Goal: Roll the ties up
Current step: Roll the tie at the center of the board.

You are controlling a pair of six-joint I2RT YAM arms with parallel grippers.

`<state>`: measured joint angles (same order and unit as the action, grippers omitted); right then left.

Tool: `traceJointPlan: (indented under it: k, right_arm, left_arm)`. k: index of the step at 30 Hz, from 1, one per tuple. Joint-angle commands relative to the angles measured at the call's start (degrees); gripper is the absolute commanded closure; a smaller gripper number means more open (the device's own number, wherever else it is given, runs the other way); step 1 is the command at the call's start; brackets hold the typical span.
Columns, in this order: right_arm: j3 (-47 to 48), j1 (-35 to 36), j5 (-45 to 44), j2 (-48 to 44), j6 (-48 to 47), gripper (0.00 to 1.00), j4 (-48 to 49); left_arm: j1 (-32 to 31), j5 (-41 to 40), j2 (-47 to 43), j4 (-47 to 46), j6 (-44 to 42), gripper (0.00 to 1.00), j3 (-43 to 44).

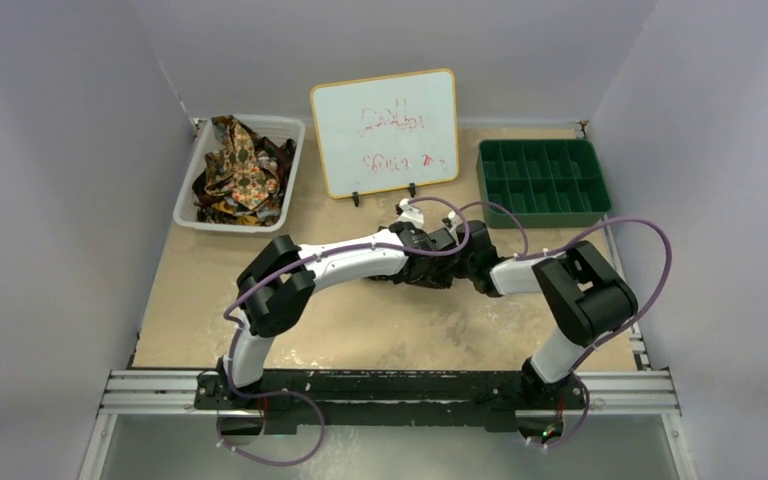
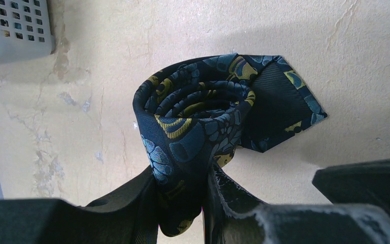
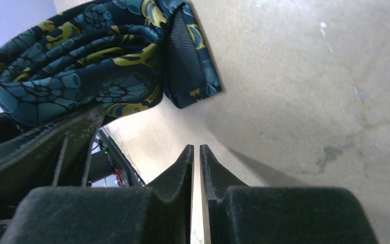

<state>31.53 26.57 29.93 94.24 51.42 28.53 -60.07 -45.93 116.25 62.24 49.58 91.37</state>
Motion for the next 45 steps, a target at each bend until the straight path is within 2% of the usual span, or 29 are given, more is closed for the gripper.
traceJointPlan:
  k: [1, 5, 14, 17, 25, 36, 41, 43, 44, 45]
  right_arm:
    - [4.27, -0.29, 3.78, 1.53, -0.26, 0.90, 4.52]
    - [6.61, -0.24, 2.30, 2.39, -0.87, 0.89, 3.69]
    - [12.32, -0.19, -2.49, 12.45, -3.26, 0.91, 0.59]
    - [10.21, -0.11, -3.53, 12.13, -3.60, 0.92, 0.92]
    - [-0.14, 0.21, 0.79, 11.71, -0.28, 0.92, 8.64]
    - [-0.03, 0.16, 2.51, 9.55, 0.48, 0.91, 7.97]
    - [-0.37, 0.08, 4.30, 8.12, 1.18, 0.90, 7.70]
    - [-0.70, -0.01, 4.93, 6.42, 1.69, 0.86, 7.70]
    - [-0.93, -0.09, 4.95, 5.34, 2.03, 0.82, 7.47]
    - [-1.24, -0.20, 4.77, 4.02, 2.25, 0.73, 7.32]
  left_arm:
    - [-0.22, -1.29, -2.08, 0.02, 1.69, 0.72, -0.82]
    - [-0.10, -1.20, -2.80, -0.44, 2.05, 0.72, -1.80]
    - [1.27, -0.67, -4.18, -1.37, 1.85, 0.73, -2.17]
    - [2.31, -0.23, -5.06, -2.77, 1.06, 0.73, -3.20]
    - [3.25, 0.45, -4.88, -8.00, -4.70, 0.73, -4.40]
    - [0.92, 5.48, -6.84, -17.30, -13.77, 0.77, -7.21]
    - [-0.61, 4.26, -6.01, -18.40, -15.84, 0.77, -7.71]
    - [-1.35, 3.60, -5.48, -18.71, -16.72, 0.77, -7.70]
    - [-1.70, 3.23, -5.04, -18.73, -16.95, 0.77, -7.66]
    - [-2.04, 2.88, -4.82, -18.80, -17.13, 0.77, -7.62]
